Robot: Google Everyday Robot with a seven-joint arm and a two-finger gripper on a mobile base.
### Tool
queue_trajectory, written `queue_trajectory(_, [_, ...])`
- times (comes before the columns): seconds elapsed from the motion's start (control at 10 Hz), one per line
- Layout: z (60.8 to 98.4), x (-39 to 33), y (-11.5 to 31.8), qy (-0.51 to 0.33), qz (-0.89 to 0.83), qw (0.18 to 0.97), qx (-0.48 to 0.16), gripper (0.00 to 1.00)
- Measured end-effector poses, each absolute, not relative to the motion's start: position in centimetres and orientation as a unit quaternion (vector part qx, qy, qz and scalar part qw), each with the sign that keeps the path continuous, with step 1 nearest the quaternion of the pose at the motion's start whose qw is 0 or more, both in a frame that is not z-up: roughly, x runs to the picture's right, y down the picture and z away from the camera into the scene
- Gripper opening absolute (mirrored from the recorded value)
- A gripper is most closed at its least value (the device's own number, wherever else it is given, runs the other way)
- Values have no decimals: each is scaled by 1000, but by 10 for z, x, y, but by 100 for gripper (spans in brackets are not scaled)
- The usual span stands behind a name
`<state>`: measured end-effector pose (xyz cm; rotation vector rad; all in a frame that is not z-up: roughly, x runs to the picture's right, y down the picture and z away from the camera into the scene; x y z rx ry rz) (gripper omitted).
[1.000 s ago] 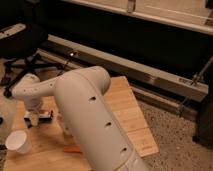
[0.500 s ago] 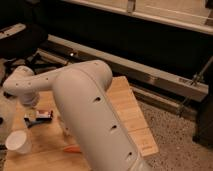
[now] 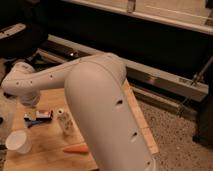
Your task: Place the pepper in the ceramic cup
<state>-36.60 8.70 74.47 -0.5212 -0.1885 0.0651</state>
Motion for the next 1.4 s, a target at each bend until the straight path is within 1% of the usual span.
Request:
queue_trajectory(0.3, [715, -345, 96, -104, 48, 964, -239, 80])
queue_trajectory(0.6, [690, -340, 111, -120, 49, 964, -233, 80])
queue_trajectory(1.1, [685, -328, 163, -118, 47, 955, -269, 80])
queue_trajectory(1.4, [685, -328, 184, -119, 52, 949, -288, 80])
